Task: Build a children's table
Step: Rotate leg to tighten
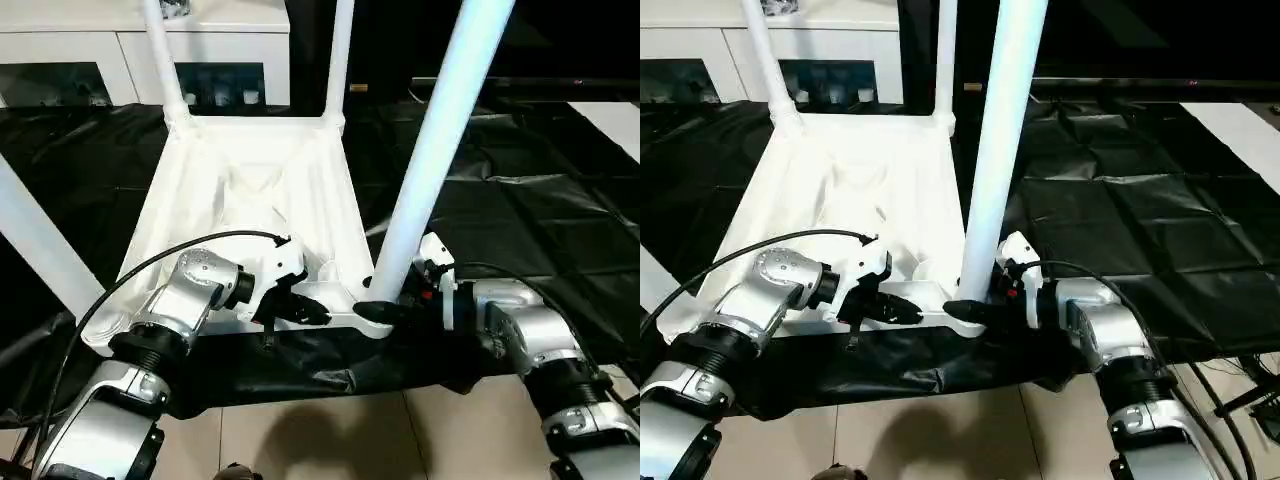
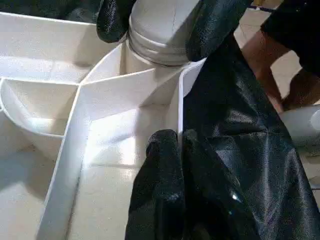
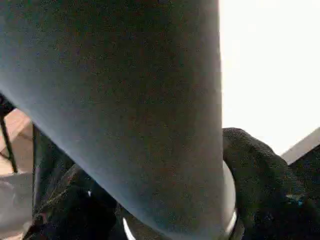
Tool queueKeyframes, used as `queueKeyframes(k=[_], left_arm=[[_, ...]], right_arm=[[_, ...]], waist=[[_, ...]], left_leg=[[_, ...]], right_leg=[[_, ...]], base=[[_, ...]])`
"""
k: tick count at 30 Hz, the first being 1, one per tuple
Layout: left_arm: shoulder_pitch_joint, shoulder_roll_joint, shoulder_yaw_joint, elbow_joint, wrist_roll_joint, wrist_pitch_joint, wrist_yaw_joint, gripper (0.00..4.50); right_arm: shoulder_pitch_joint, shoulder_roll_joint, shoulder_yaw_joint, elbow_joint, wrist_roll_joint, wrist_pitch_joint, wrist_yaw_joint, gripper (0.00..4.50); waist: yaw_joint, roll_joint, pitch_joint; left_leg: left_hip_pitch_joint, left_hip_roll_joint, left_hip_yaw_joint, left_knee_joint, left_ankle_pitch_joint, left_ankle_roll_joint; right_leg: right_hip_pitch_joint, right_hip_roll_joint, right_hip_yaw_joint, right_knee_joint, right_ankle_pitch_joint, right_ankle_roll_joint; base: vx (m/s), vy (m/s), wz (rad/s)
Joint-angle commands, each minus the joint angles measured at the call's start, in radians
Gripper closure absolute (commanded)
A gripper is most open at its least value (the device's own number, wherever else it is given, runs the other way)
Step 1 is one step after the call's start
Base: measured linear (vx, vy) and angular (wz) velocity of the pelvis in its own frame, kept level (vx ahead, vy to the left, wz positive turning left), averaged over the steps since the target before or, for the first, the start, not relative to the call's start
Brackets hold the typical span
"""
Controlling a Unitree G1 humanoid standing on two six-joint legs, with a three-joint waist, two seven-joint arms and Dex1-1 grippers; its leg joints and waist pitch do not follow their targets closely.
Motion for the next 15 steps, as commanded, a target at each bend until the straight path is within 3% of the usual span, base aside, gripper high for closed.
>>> queueKeyframes(k=[1, 2, 3, 5, 7, 10, 15], left_arm=[[-0.039, -0.046, 0.033, -0.016, -0.017, 0.021, 0.124, 4.5], [-0.039, -0.046, 0.033, -0.016, -0.017, 0.021, 0.124, 4.5], [-0.036, -0.057, 0.048, -0.03, -0.014, 0.045, 0.176, 4.5], [-0.029, -0.074, 0.059, -0.049, -0.007, 0.07, 0.232, 4.5], [-0.022, -0.088, 0.068, -0.066, 0.001, 0.087, 0.283, 4.5], [0.002, -0.127, 0.08, -0.118, 0.005, 0.152, 0.374, 4.5], [0.027, -0.158, 0.07, -0.18, 0.003, 0.201, 0.422, 4.5]], right_arm=[[-0.002, 0.087, 0.016, 0.029, 0.005, -0.012, -0.082, 1.78], [-0.002, 0.087, 0.016, 0.029, 0.005, -0.012, -0.082, 1.82], [-0.019, 0.127, -0.011, 0.078, -0.019, -0.04, -0.218, 1.82], [-0.037, 0.17, -0.039, 0.121, -0.03, -0.05, -0.341, 1.86], [-0.051, 0.203, -0.06, 0.155, -0.035, -0.061, -0.429, 1.86], [-0.095, 0.278, -0.108, 0.232, -0.03, -0.062, -0.588, 1.86], [-0.137, 0.315, -0.117, 0.298, -0.051, -0.103, -0.664, 1.86]], waist=[[-0.01, 0.002, -0.059], [-0.012, 0.0, -0.059], [-0.016, 0.009, -0.059], [-0.035, 0.002, -0.057], [-0.049, 0.005, -0.058], [-0.065, 0.004, -0.059], [-0.078, 0.003, -0.064]], left_leg=[[0.024, 0.009, -0.005, -0.066, -0.289, 0.001], [0.024, 0.008, -0.005, -0.066, -0.296, -0.004], [0.028, 0.009, -0.007, -0.067, -0.311, -0.018], [0.024, 0.004, -0.011, -0.071, -0.332, -0.033], [0.024, 0.006, -0.012, -0.071, -0.345, -0.034], [0.02, 0.005, -0.011, -0.069, -0.334, -0.024], [0.015, 0.002, -0.009, -0.063, -0.282, -0.001]], right_leg=[[0.034, -0.038, 0.027, -0.081, -0.26, -0.2], [0.034, -0.039, 0.026, -0.081, -0.272, -0.197], [0.029, -0.041, 0.028, -0.083, -0.292, -0.194], [0.032, -0.036, 0.023, -0.087, -0.331, -0.18], [0.03, -0.036, 0.025, -0.087, -0.33, -0.181], [0.031, -0.035, 0.025, -0.086, -0.301, -0.19], [0.037, -0.031, 0.024, -0.078, -0.214, -0.215]], base=[[0.0, 0.0, 0.0], [0.0, 0.0, 0.0], [0.0, 0.0, 0.0], [0.0, 0.0, 0.0], [0.0, 0.0, 0.0], [0.0, 0.0, 0.0], [0.0, 0.0, 0.0]])
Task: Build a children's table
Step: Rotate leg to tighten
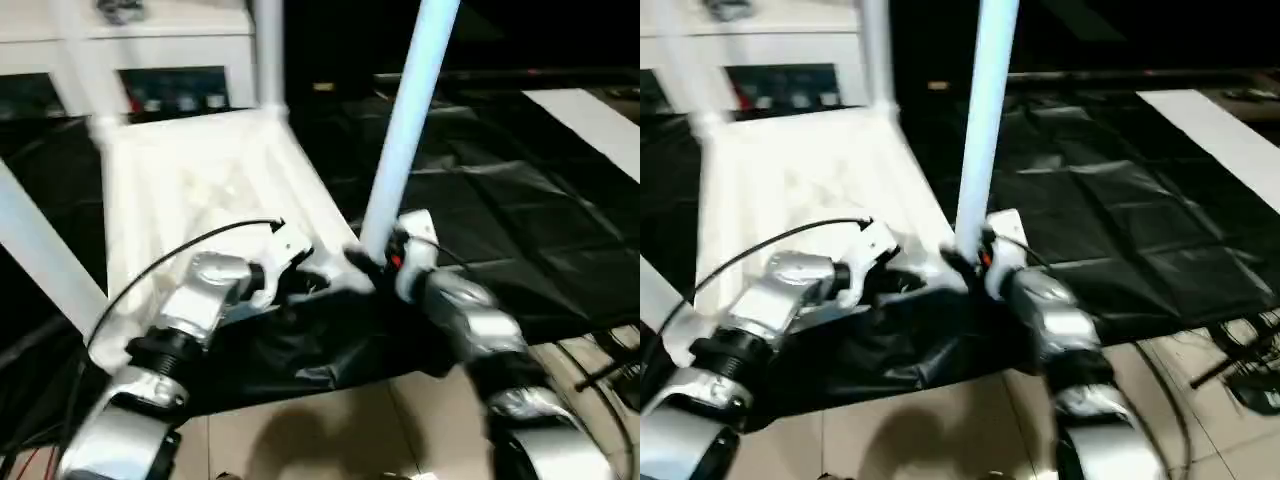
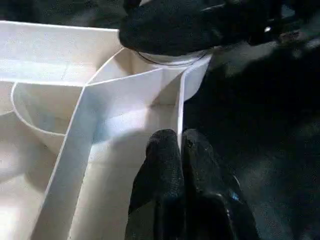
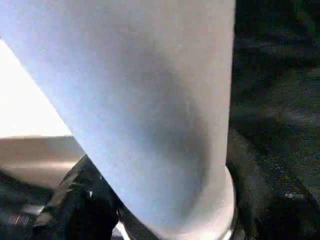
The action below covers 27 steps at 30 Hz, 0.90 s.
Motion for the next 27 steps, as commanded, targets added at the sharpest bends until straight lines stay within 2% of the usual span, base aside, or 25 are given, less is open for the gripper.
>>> queueKeyframes(k=[1, 2, 3, 5, 6, 7, 10, 12, 14, 16, 17, 20, 21, 22, 27], left_arm=[[-0.002, -0.06, -0.012, -0.08, -0.042, 0.01, 0.009, 4.5], [0.001, -0.063, -0.014, -0.085, -0.043, 0.013, 0.009, 4.5], [0.002, -0.066, -0.016, -0.088, -0.045, 0.015, 0.008, 4.5], [0.0, -0.052, -0.028, -0.085, -0.046, 0.002, -0.018, 4.5], [0.0, -0.05, -0.029, -0.085, -0.047, 0.001, -0.02, 4.5], [-0.002, -0.043, -0.032, -0.082, -0.051, -0.006, -0.037, 4.5], [-0.018, -0.014, -0.046, -0.053, -0.063, -0.041, -0.121, 4.5], [-0.022, -0.006, -0.049, -0.047, -0.064, -0.048, -0.141, 4.5], [-0.041, 0.019, -0.067, -0.002, -0.059, -0.083, -0.21, 4.5], [-0.051, 0.026, -0.07, 0.021, -0.058, -0.104, -0.235, 4.5], [-0.053, 0.028, -0.07, 0.026, -0.059, -0.106, -0.242, 4.5], [-0.072, 0.044, -0.071, 0.065, -0.064, -0.143, -0.303, 4.5], [-0.073, 0.045, -0.071, 0.065, -0.064, -0.143, -0.305, 4.5], [-0.076, 0.051, -0.074, 0.072, -0.062, -0.149, -0.32, 4.5], [-0.088, 0.069, -0.081, 0.104, -0.061, -0.18, -0.363, 4.5]], right_arm=[[-0.005, 0.059, 0.046, 0.073, -0.02, 0.003, 0.003, 1.51], [-0.008, 0.06, 0.048, 0.076, -0.02, -0.003, 0.008, 1.3], [-0.013, 0.058, 0.051, 0.078, -0.02, -0.013, 0.021, 1.3], [-0.019, 0.041, 0.058, 0.076, -0.023, -0.022, 0.079, 1.08], [-0.019, 0.039, 0.06, 0.075, -0.024, -0.023, 0.084, 1.08], [-0.015, 0.026, 0.07, 0.064, -0.026, -0.025, 0.115, 0.8], [0.024, -0.043, 0.115, -0.023, -0.013, -0.007, 0.287, 0.8], [0.035, -0.062, 0.127, -0.043, -0.009, -0.003, 0.33, 0.8], [0.074, -0.131, 0.156, -0.1, 0.004, 0.012, 0.47, 0.8], [0.091, -0.158, 0.165, -0.127, 0.013, 0.023, 0.529, 0.8], [0.096, -0.166, 0.168, -0.137, 0.017, 0.029, 0.546, 0.8], [0.131, -0.23, 0.205, -0.209, 0.042, 0.066, 0.684, 0.8], [0.132, -0.231, 0.206, -0.211, 0.043, 0.068, 0.687, 0.8], [0.14, -0.245, 0.214, -0.229, 0.046, 0.08, 0.714, 0.8], [0.167, -0.269, 0.236, -0.291, 0.061, 0.134, 0.774, 0.8]], waist=[[0.007, 0.002, -0.064], [0.006, 0.003, -0.065], [0.006, 0.002, -0.065], [0.008, 0.007, -0.067], [0.009, 0.005, -0.067], [0.009, 0.006, -0.067], [0.011, 0.004, -0.065], [0.014, 0.005, -0.065], [0.028, 0.005, -0.064], [0.038, 0.002, -0.064], [0.04, 0.002, -0.063], [0.06, 0.002, -0.061], [0.062, 0.002, -0.062], [0.064, 0.007, -0.062], [0.071, 0.003, -0.063]], left_leg=[[0.015, 0.003, -0.004, -0.061, -0.273, 0.01], [0.013, 0.003, -0.004, -0.06, -0.267, 0.014], [0.012, 0.002, -0.004, -0.06, -0.259, 0.018], [0.014, 0.001, -0.001, -0.056, -0.226, 0.038], [0.014, 0.001, 0.0, -0.056, -0.224, 0.045], [0.014, 0.001, 0.0, -0.056, -0.222, 0.047], [0.014, 0.002, 0.0, -0.055, -0.236, 0.057], [0.016, 0.003, 0.001, -0.055, -0.24, 0.058], [0.022, 0.003, 0.002, -0.054, -0.253, 0.061], [0.023, 0.005, 0.003, -0.055, -0.249, 0.058], [0.023, 0.006, 0.004, -0.055, -0.251, 0.057], [0.024, 0.007, 0.005, -0.056, -0.257, 0.052], [0.025, 0.008, 0.005, -0.056, -0.258, 0.049], [0.023, 0.008, 0.004, -0.056, -0.258, 0.046], [0.023, 0.009, 0.002, -0.058, -0.26, 0.035]], right_leg=[[0.04, -0.03, 0.024, -0.076, -0.187, -0.219], [0.042, -0.031, 0.024, -0.074, -0.174, -0.223], [0.043, -0.03, 0.023, -0.073, -0.163, -0.226], [0.045, -0.027, 0.024, -0.069, -0.096, -0.244], [0.047, -0.028, 0.024, -0.068, -0.085, -0.247], [0.047, -0.028, 0.024, -0.068, -0.083, -0.248], [0.049, -0.028, 0.024, -0.071, -0.102, -0.246], [0.047, -0.028, 0.025, -0.072, -0.108, -0.243], [0.046, -0.026, 0.026, -0.076, -0.125, -0.237], [0.046, -0.028, 0.026, -0.073, -0.121, -0.241], [0.044, -0.028, 0.026, -0.073, -0.124, -0.244], [0.045, -0.028, 0.025, -0.076, -0.155, -0.233], [0.045, -0.03, 0.025, -0.074, -0.157, -0.233], [0.044, -0.031, 0.025, -0.074, -0.16, -0.233], [0.044, -0.033, 0.025, -0.074, -0.172, -0.227]], base=[[0.0, 0.0, 0.0], [0.0, 0.0, 0.0], [0.0, 0.0, 0.0], [0.0, 0.0, 0.0], [0.0, 0.0, 0.0], [0.0, 0.0, 0.0], [0.0, 0.0, 0.0], [0.0, 0.0, 0.0], [0.0, 0.0, 0.0], [0.0, 0.0, 0.0], [0.0, 0.0, 0.0], [0.0, 0.0, 0.0], [0.0, 0.0, 0.0], [0.0, 0.0, 0.0], [0.0, 0.0, 0.0]])
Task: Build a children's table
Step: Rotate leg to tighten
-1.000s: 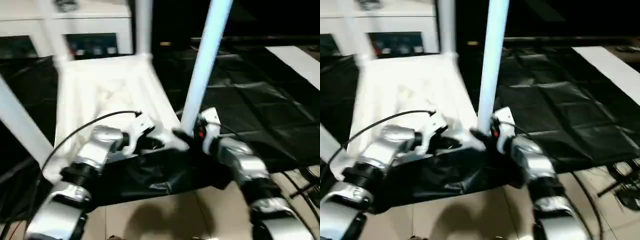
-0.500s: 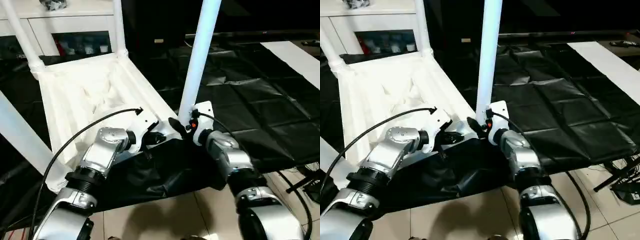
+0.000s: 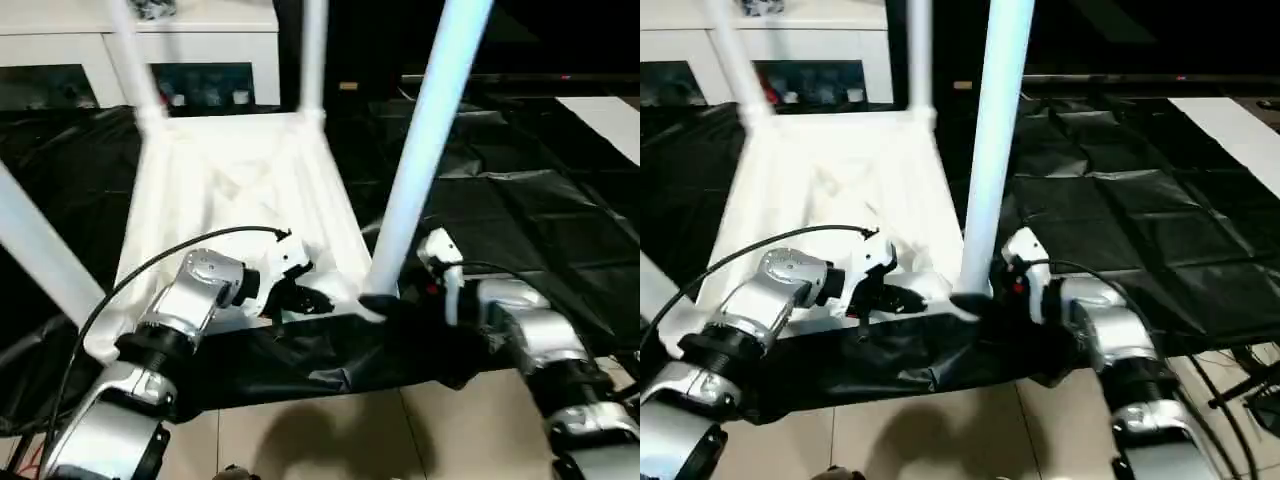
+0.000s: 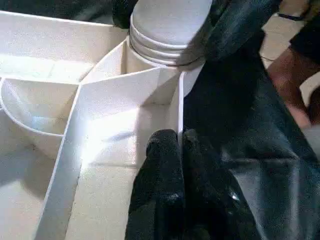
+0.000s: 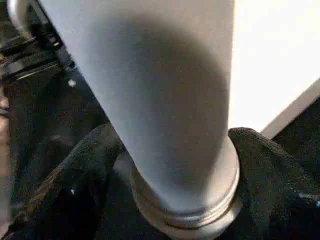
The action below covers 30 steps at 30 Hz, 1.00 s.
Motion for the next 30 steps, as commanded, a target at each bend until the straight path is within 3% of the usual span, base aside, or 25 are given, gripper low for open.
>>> queueKeyframes(k=[1, 3, 5, 15, 18, 19, 23, 25, 26, 27, 30], left_arm=[[-0.05, -0.024, -0.005, 0.006, -0.021, -0.025, 0.009, 4.5], [-0.055, -0.022, -0.004, 0.018, -0.022, -0.032, 0.002, 4.5], [-0.057, -0.02, -0.004, 0.029, -0.016, -0.042, 0.002, 4.5], [-0.048, -0.021, 0.003, 0.025, -0.011, -0.048, 0.026, 4.5], [-0.042, -0.034, 0.02, 0.001, -0.004, -0.014, 0.099, 4.5], [-0.037, -0.043, 0.024, -0.01, -0.004, -0.002, 0.119, 4.5], [-0.015, -0.091, 0.04, -0.051, 0.001, 0.052, 0.222, 4.5], [-0.006, -0.117, 0.045, -0.071, 0.003, 0.079, 0.264, 4.5], [0.001, -0.134, 0.041, -0.086, 0.004, 0.093, 0.278, 4.5], [0.004, -0.145, 0.038, -0.095, 0.004, 0.101, 0.287, 4.5], [0.014, -0.173, 0.026, -0.127, -0.001, 0.126, 0.311, 4.5]], right_arm=[[0.017, 0.031, 0.087, -0.049, 0.03, 0.031, 0.093, 0.8], [0.022, 0.034, 0.091, -0.058, 0.029, 0.038, 0.091, 0.94], [0.021, 0.04, 0.093, -0.05, 0.023, 0.033, 0.085, 1.04], [0.018, 0.06, 0.072, -0.055, 0.027, 0.05, 0.048, 1.75], [0.027, 0.086, 0.048, -0.052, 0.026, 0.043, -0.019, 1.82], [0.024, 0.103, 0.037, -0.034, 0.017, 0.028, -0.067, 1.82], [-0.015, 0.189, -0.027, 0.085, -0.016, -0.019, -0.309, 1.85], [-0.039, 0.228, -0.06, 0.141, -0.016, -0.028, -0.409, 1.85], [-0.055, 0.25, -0.077, 0.171, -0.016, -0.04, -0.464, 1.85], [-0.065, 0.264, -0.088, 0.19, -0.017, -0.051, -0.5, 1.85], [-0.103, 0.299, -0.117, 0.251, -0.022, -0.059, -0.6, 1.85]], waist=[[-0.003, -0.001, -0.064], [0.001, 0.0, -0.065], [0.004, -0.005, -0.065], [0.007, 0.001, -0.065], [0.004, -0.003, -0.063], [0.004, 0.0, -0.062], [-0.007, 0.0, -0.06], [-0.031, -0.001, -0.057], [-0.035, -0.007, -0.059], [-0.046, -0.005, -0.06], [-0.052, -0.005, -0.06]], left_leg=[[0.024, 0.008, -0.001, -0.057, -0.256, 0.034], [0.025, 0.008, -0.001, -0.057, -0.249, 0.033], [0.024, 0.008, -0.001, -0.057, -0.245, 0.032], [0.024, 0.008, -0.002, -0.058, -0.246, 0.023], [0.025, 0.008, -0.001, -0.058, -0.258, 0.02], [0.026, 0.008, -0.003, -0.06, -0.27, 0.015], [0.026, 0.006, -0.007, -0.064, -0.3, -0.008], [0.02, 0.003, -0.012, -0.069, -0.322, -0.026], [0.02, 0.004, -0.012, -0.069, -0.322, -0.026], [0.018, 0.003, -0.013, -0.067, -0.319, -0.017], [0.019, 0.002, -0.009, -0.063, -0.314, -0.003]], right_leg=[[0.043, -0.031, 0.024, -0.073, -0.167, -0.229], [0.042, -0.032, 0.025, -0.072, -0.165, -0.23], [0.043, -0.033, 0.024, -0.072, -0.162, -0.229], [0.043, -0.033, 0.024, -0.071, -0.163, -0.226], [0.042, -0.033, 0.025, -0.073, -0.176, -0.225], [0.04, -0.035, 0.025, -0.075, -0.203, -0.22], [0.037, -0.038, 0.025, -0.083, -0.28, -0.196], [0.038, -0.036, 0.022, -0.084, -0.315, -0.189], [0.038, -0.037, 0.021, -0.086, -0.325, -0.183], [0.038, -0.036, 0.022, -0.086, -0.322, -0.18], [0.033, -0.035, 0.025, -0.088, -0.305, -0.185]], base=[[0.0, 0.0, 0.0], [0.0, 0.0, 0.0], [0.0, 0.0, 0.0], [0.0, 0.0, 0.0], [0.0, 0.0, 0.0], [0.0, 0.0, 0.0], [0.0, 0.0, 0.0], [0.0, 0.0, 0.0], [0.0, 0.0, 0.0], [0.0, 0.0, 0.0], [0.0, 0.0, 0.0]])
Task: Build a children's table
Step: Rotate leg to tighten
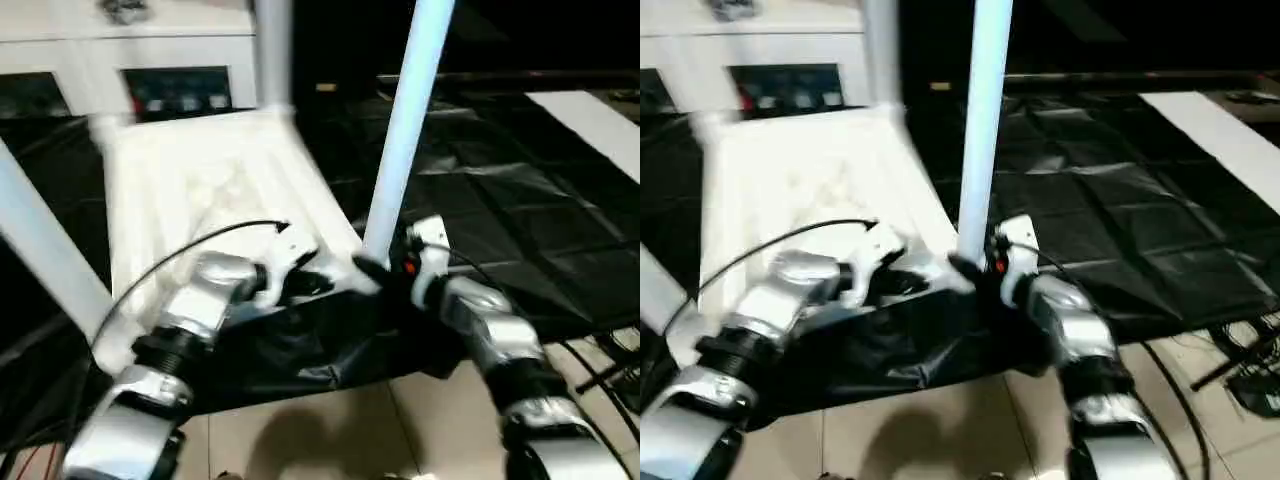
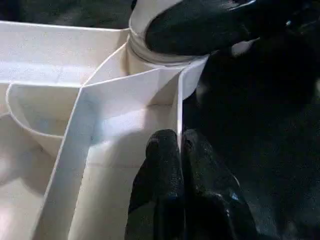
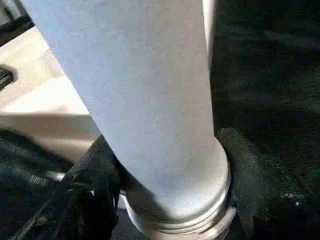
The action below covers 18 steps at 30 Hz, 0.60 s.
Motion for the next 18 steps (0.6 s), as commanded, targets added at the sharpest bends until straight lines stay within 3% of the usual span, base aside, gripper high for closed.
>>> queueKeyframes(k=[1, 4, 5, 9, 13, 16, 17, 18], left_arm=[[0.007, -0.092, -0.044, -0.099, -0.051, 0.007, -0.017, 4.5], [0.013, -0.1, -0.056, -0.116, -0.046, 0.012, -0.021, 4.5], [0.013, -0.1, -0.057, -0.116, -0.046, 0.012, -0.022, 4.5], [0.004, -0.076, -0.058, -0.099, -0.039, -0.017, -0.044, 4.5], [0.002, -0.039, -0.062, -0.099, -0.055, -0.038, -0.101, 4.5], [-0.003, 0.007, -0.074, -0.081, -0.065, -0.088, -0.195, 4.5], [-0.006, 0.015, -0.073, -0.076, -0.072, -0.087, -0.219, 4.5], [-0.009, 0.019, -0.071, -0.071, -0.074, -0.088, -0.227, 4.5]], right_arm=[[-0.041, 0.076, 0.027, 0.102, -0.026, 0.015, -0.081, 1.85], [-0.068, 0.09, 0.021, 0.13, -0.021, -0.022, -0.063, 1.85], [-0.069, 0.09, 0.02, 0.13, -0.02, -0.023, -0.061, 1.29], [-0.062, 0.059, 0.028, 0.094, -0.004, -0.017, 0.025, 1.07], [-0.034, 0.0, 0.067, 0.036, -0.009, -0.017, 0.153, 0.73], [-0.005, -0.088, 0.106, -0.007, -0.018, -0.018, 0.302, 0.73], [0.002, -0.109, 0.117, -0.018, -0.019, -0.014, 0.34, 0.73], [0.007, -0.121, 0.124, -0.026, -0.018, -0.01, 0.366, 0.73]], waist=[[0.002, 0.001, -0.06], [-0.004, 0.004, -0.062], [-0.005, 0.007, -0.063], [-0.007, 0.009, -0.066], [0.015, 0.011, -0.067], [0.024, 0.012, -0.064], [0.026, -0.005, -0.064], [0.032, 0.001, -0.064]], left_leg=[[0.013, 0.002, -0.008, -0.065, -0.307, -0.004], [0.014, 0.002, -0.006, -0.062, -0.294, 0.005], [0.015, 0.002, -0.006, -0.062, -0.287, 0.013], [0.014, 0.002, -0.004, -0.059, -0.249, 0.032], [0.02, 0.004, 0.002, -0.053, -0.214, 0.062], [0.02, 0.005, 0.001, -0.055, -0.242, 0.058], [0.019, 0.005, 0.003, -0.055, -0.243, 0.058], [0.019, 0.006, 0.002, -0.055, -0.24, 0.057]], right_leg=[[0.038, -0.035, 0.023, -0.087, -0.302, -0.186], [0.038, -0.03, 0.023, -0.083, -0.235, -0.205], [0.039, -0.028, 0.023, -0.08, -0.203, -0.215], [0.045, -0.026, 0.023, -0.072, -0.113, -0.239], [0.046, -0.028, 0.024, -0.069, -0.051, -0.262], [0.048, -0.029, 0.023, -0.073, -0.095, -0.254], [0.049, -0.028, 0.023, -0.073, -0.109, -0.247], [0.049, -0.031, 0.023, -0.07, -0.117, -0.249]], base=[[0.0, 0.0, 0.0], [0.0, 0.0, 0.0], [0.0, 0.0, 0.0], [0.0, 0.0, 0.0], [0.0, 0.0, 0.0], [0.0, 0.0, 0.0], [0.0, 0.0, 0.0], [0.0, 0.0, 0.0]])
